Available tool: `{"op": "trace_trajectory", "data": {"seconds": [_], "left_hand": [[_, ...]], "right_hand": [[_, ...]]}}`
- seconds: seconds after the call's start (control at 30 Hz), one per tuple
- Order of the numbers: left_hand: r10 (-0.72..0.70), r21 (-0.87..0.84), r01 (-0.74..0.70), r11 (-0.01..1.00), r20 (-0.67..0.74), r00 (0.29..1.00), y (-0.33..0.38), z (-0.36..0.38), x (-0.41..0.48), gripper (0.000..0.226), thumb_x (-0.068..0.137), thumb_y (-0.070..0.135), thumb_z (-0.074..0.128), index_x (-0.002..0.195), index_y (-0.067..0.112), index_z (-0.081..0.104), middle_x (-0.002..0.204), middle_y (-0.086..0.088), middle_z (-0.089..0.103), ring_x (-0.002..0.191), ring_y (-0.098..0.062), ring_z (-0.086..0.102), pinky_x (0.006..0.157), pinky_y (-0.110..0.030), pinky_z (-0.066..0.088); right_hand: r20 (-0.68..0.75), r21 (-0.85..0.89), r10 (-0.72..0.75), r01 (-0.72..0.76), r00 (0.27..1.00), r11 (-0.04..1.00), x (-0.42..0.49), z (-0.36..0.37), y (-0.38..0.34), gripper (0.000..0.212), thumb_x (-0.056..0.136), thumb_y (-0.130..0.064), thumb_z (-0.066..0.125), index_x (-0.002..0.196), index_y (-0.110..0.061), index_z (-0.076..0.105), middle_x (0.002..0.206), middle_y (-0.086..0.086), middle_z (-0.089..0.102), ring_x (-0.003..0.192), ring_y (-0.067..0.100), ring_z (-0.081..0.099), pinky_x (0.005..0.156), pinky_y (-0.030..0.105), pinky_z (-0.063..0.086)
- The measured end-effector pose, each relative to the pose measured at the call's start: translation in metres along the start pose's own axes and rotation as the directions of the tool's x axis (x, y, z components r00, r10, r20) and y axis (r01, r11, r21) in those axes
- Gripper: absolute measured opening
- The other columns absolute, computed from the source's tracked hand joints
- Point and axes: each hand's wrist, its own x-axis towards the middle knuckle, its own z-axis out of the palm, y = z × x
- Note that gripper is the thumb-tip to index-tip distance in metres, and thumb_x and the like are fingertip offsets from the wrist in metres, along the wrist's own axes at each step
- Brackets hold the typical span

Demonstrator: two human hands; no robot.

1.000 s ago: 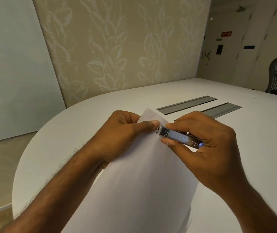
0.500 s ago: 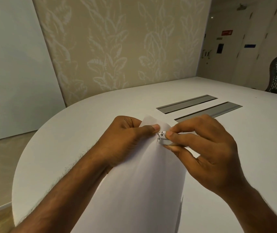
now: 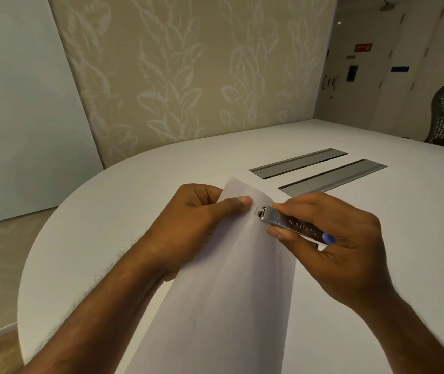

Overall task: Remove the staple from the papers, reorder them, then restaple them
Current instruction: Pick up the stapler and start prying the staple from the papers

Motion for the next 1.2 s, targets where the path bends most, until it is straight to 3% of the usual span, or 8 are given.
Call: {"op": "trace_trajectory", "data": {"seconds": [0.1, 0.23, 0.3, 0.47, 0.67, 0.83, 1.07, 1.2], "left_hand": [[-0.007, -0.014, 0.007, 1.000, 0.004, 1.000, 0.000, 0.001, -0.001, 0.034, 0.084, 0.037, 0.065, 0.083, 0.004, 0.077, 0.076, -0.011, 0.075, 0.059, -0.018, 0.068, 0.054, -0.019, 0.054], [0.023, 0.016, -0.023, 1.000, 0.001, 1.000, -0.002, 0.002, -0.001, 0.029, 0.082, 0.037, 0.067, 0.084, 0.011, 0.078, 0.078, -0.005, 0.077, 0.069, -0.020, 0.073, 0.061, -0.023, 0.058], [0.045, 0.016, -0.045, 0.999, 0.006, 0.999, -0.002, 0.003, -0.001, 0.031, 0.077, 0.040, 0.068, 0.086, 0.012, 0.077, 0.081, -0.004, 0.077, 0.072, -0.021, 0.074, 0.064, -0.025, 0.059], [0.087, 0.008, -0.087, 0.996, -0.008, 0.996, -0.003, 0.007, -0.004, 0.040, 0.060, 0.051, 0.065, 0.081, 0.018, 0.077, 0.078, 0.004, 0.077, 0.068, -0.013, 0.074, 0.054, -0.015, 0.054], [0.113, 0.042, -0.112, 0.993, -0.015, 0.993, -0.006, 0.010, -0.003, 0.047, 0.059, 0.054, 0.064, 0.086, 0.018, 0.077, 0.081, 0.004, 0.078, 0.071, -0.014, 0.074, 0.059, -0.016, 0.057], [0.139, 0.087, -0.137, 0.987, -0.019, 0.990, -0.006, 0.010, -0.004, 0.045, 0.062, 0.054, 0.063, 0.086, 0.019, 0.077, 0.082, 0.003, 0.078, 0.072, -0.014, 0.074, 0.065, -0.023, 0.061], [0.151, 0.102, -0.146, 0.984, -0.039, 0.988, -0.006, 0.011, -0.006, 0.050, 0.063, 0.054, 0.062, 0.087, 0.013, 0.077, 0.083, -0.006, 0.078, 0.074, -0.023, 0.074, 0.074, -0.041, 0.061], [0.146, 0.101, -0.142, 0.985, -0.033, 0.989, -0.008, 0.011, -0.006, 0.047, 0.065, 0.050, 0.063, 0.086, 0.010, 0.077, 0.082, -0.008, 0.077, 0.074, -0.025, 0.074, 0.074, -0.043, 0.061]], "right_hand": [[0.008, 0.015, 0.021, -0.021, 1.000, 1.000, 0.001, 0.001, -0.001, 0.031, 0.082, -0.038, 0.063, 0.106, -0.018, 0.060, 0.103, -0.011, 0.060, 0.098, -0.017, 0.055, 0.083, 0.003, 0.045], [0.000, 0.033, 0.034, -0.034, 0.999, 0.999, 0.004, 0.001, -0.003, 0.032, 0.086, -0.043, 0.058, 0.106, -0.019, 0.059, 0.102, -0.013, 0.059, 0.096, -0.018, 0.056, 0.083, 0.002, 0.045], [-0.005, 0.045, 0.043, -0.043, 0.999, 0.998, 0.006, 0.000, -0.004, 0.031, 0.086, -0.043, 0.059, 0.106, -0.019, 0.059, 0.101, -0.013, 0.060, 0.096, -0.013, 0.059, 0.082, 0.003, 0.046], [0.018, 0.020, 0.023, -0.023, 1.000, 1.000, 0.010, -0.002, -0.005, 0.029, 0.081, -0.033, 0.065, 0.106, -0.018, 0.061, 0.097, -0.007, 0.064, 0.093, 0.007, 0.063, 0.081, 0.005, 0.049], [0.052, 0.039, 0.035, -0.037, 0.998, 0.999, 0.012, -0.006, -0.004, 0.026, 0.083, -0.032, 0.066, 0.106, -0.021, 0.061, 0.096, -0.011, 0.063, 0.090, 0.003, 0.063, 0.079, 0.007, 0.050], [0.039, 0.118, 0.172, -0.175, 0.984, 0.977, 0.010, -0.006, -0.008, 0.021, 0.083, -0.034, 0.068, 0.100, -0.023, 0.065, 0.089, -0.018, 0.066, 0.083, 0.001, 0.065, 0.073, 0.008, 0.052], [0.151, 0.391, 0.416, -0.441, 0.897, 0.808, 0.016, -0.006, -0.015, 0.012, 0.074, -0.031, 0.061, 0.083, -0.028, 0.068, 0.061, -0.022, 0.067, 0.057, 0.005, 0.065, 0.053, 0.008, 0.050], [0.312, 0.525, 0.560, -0.631, 0.767, 0.571, 0.017, -0.006, -0.012, 0.018, 0.068, -0.034, 0.057, 0.072, -0.020, 0.069, 0.056, -0.011, 0.068, 0.048, 0.009, 0.062, 0.049, 0.012, 0.051]]}}
